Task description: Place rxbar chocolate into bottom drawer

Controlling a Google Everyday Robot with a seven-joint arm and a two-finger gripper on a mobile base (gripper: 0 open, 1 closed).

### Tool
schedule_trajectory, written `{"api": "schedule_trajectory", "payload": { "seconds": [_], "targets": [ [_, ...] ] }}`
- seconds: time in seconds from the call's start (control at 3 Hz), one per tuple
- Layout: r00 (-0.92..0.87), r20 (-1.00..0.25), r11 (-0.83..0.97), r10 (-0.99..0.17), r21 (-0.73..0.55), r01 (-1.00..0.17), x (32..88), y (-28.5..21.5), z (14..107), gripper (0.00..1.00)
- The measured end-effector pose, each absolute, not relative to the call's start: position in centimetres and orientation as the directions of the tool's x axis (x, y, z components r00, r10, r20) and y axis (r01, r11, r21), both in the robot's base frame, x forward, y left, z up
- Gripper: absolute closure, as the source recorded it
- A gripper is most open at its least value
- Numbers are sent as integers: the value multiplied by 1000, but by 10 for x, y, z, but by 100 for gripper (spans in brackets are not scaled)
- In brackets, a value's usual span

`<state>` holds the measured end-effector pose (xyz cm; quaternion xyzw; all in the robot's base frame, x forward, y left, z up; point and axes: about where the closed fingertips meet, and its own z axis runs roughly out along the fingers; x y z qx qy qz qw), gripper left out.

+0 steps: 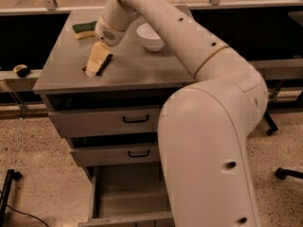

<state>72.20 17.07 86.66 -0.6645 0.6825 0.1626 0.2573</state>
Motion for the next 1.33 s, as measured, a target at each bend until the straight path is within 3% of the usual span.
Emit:
{"api": "schedule_trajectory", "payload": {
  "seconds": [0.33, 1.0, 1.33],
  "targets": [
    [-16, -594, 56, -805, -49, -997, 725, 194, 852, 0],
    [-54, -594, 69, -802, -4, -998, 728, 202, 839, 34],
    [-53, -594, 69, -802, -4, -998, 728, 202, 838, 57]
  ]
}}
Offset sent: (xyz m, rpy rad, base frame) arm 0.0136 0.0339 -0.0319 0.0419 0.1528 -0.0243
